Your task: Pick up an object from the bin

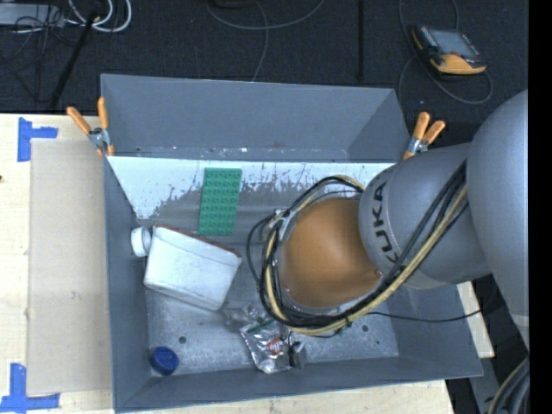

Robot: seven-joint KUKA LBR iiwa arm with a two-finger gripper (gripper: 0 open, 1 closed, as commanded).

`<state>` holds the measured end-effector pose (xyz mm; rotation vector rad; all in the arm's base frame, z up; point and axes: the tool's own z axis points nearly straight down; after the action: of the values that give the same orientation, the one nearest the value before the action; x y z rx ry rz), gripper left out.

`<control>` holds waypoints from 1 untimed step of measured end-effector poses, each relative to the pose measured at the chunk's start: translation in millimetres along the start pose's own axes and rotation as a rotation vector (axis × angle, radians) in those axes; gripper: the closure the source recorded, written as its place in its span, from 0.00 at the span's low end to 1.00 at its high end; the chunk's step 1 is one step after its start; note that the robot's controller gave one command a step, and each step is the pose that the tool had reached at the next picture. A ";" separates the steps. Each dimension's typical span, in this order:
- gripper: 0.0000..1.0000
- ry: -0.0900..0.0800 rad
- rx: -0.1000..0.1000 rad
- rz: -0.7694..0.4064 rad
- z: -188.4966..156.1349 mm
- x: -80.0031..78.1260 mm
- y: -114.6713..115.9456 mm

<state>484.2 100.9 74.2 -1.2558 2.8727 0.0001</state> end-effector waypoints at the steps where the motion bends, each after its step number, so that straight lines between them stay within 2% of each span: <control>1: 1.00 0.004 -0.003 0.005 0.9 0.9 0.2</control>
Offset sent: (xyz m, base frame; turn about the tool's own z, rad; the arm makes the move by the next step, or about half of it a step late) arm 0.0000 0.0000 0.0000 0.0000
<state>483.4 100.3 73.3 -1.2502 2.8802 0.0019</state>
